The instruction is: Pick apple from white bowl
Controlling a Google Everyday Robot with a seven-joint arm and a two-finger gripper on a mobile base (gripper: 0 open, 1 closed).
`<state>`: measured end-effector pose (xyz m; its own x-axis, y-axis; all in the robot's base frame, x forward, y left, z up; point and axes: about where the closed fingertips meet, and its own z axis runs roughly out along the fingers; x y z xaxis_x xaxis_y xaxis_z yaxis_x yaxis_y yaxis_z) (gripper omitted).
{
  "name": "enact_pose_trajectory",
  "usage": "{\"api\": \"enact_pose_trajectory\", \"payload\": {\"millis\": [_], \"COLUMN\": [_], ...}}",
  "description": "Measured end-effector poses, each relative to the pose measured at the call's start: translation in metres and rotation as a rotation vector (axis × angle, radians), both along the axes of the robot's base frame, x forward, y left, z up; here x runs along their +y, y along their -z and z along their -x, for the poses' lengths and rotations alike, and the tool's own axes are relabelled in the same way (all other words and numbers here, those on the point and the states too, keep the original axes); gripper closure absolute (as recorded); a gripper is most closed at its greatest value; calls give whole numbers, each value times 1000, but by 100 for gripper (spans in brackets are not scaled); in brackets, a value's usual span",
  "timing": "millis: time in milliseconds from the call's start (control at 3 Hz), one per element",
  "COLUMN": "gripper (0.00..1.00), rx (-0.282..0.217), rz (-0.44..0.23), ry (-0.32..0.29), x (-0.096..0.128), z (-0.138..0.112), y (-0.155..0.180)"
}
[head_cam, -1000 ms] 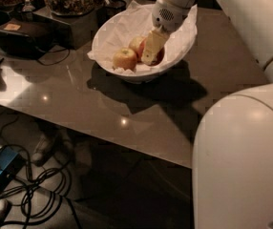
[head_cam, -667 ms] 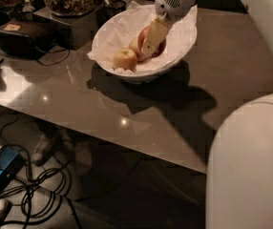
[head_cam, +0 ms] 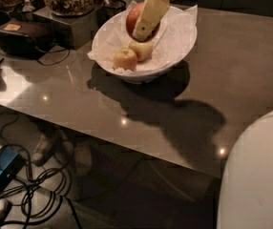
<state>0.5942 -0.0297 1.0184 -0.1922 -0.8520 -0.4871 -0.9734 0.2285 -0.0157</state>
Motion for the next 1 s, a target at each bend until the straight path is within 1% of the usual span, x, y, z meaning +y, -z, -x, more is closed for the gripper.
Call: {"api": "enact_pose_trajectory", "payload": {"millis": [333,667,1000], "gripper": [100,100,100], "rx": [-17,-5,4], "rz": [-34,-87,-86], "ry": [-67,-71,-70], "x": [14,26,31], "z": [25,55,54], "y": [-19,-25,-15]}}
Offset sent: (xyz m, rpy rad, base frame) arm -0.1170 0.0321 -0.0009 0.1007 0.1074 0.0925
